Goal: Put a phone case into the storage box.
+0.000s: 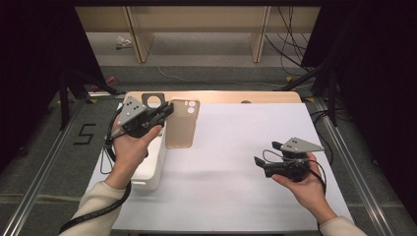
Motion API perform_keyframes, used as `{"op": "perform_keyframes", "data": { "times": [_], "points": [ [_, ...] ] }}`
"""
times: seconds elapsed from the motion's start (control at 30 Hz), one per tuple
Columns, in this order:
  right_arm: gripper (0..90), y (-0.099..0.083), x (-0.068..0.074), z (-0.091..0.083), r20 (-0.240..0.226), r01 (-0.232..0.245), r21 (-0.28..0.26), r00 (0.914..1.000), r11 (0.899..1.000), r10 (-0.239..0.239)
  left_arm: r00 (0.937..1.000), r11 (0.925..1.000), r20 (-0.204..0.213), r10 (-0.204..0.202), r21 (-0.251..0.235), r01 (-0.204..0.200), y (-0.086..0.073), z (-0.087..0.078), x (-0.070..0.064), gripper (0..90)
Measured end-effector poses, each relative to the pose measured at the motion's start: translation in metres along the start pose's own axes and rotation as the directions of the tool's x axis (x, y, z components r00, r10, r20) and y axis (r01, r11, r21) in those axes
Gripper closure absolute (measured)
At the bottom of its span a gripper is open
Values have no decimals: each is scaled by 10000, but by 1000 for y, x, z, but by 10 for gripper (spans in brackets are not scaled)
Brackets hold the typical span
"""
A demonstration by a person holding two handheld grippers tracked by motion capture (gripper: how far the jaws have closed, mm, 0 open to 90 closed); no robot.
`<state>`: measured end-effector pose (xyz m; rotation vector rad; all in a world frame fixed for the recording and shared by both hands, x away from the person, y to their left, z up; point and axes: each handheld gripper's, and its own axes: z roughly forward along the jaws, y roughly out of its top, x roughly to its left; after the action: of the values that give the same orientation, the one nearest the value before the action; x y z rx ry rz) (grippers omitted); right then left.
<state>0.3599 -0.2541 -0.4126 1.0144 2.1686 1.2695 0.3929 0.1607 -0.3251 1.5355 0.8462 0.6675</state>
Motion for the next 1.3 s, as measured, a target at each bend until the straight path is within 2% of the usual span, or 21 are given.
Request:
{"op": "perform_keyframes", "data": {
  "times": [0.3, 0.7, 1.3],
  "points": [
    [161, 0, -1, 0, 25, -45, -26, 10000, 10000, 45, 9996, 9999, -284, -43, -122, 39, 3, -6, 12, 825],
    [161, 0, -1, 0, 49, -63, -39, 10000, 10000, 63, 9976, 10000, -695, -26, -9, 25, 2, -9, 27, 826],
    [161, 0, -1, -1, 72, -75, -57, 9999, 10000, 75, 9944, 9999, -1056, -89, 60, 96, -1, -15, 47, 825]
  ]
}}
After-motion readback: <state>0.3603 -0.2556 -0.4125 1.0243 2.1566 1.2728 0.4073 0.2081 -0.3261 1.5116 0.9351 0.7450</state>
